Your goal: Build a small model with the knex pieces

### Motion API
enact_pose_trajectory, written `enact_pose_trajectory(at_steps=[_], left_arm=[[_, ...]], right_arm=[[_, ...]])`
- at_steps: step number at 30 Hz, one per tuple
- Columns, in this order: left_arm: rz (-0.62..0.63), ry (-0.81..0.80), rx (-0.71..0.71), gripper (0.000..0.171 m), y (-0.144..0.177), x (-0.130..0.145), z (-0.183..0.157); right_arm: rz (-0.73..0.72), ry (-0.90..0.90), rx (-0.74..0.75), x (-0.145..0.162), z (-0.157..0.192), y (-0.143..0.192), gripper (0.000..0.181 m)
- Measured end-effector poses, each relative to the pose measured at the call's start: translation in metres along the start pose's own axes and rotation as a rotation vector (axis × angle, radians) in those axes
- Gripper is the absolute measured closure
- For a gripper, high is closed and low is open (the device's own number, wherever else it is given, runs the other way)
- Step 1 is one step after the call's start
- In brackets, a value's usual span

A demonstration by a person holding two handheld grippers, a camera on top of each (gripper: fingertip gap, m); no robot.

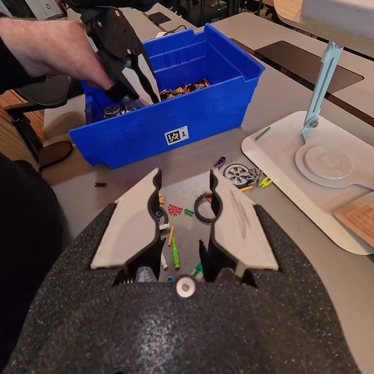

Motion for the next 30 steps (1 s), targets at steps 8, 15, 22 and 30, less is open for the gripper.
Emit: enact_pose_trajectory(at_steps=[8, 15, 22, 30], left_arm=[[-0.008, 0.006, -0.008, 0.164, 0.004, 0.001, 0.002], [-0.012, 0.010, -0.015, 0.165, 0.008, 0.002, 0.003], [-0.013, 0.001, -0.046, 0.166, 0.020, 0.006, 0.004], [-0.013, 0.019, -0.070, 0.171, 0.032, 0.023, 0.005]], right_arm=[[0.001, 0.000, -0.004, 0.000, 0.001, -0.002, 0.134], [0.005, 0.000, -0.007, 0.001, 0.001, -0.003, 0.134], [0.007, 0.004, -0.015, -0.001, 0.004, -0.005, 0.134], [0.032, 0.017, -0.034, -0.002, 0.009, -0.012, 0.134]])
Point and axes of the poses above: each gripper's, where its closed fingertips meet, y back along the fingers, x out of its underside, z = x × y across the jaws, the point moved 1 cm from there along y, back along the fingers
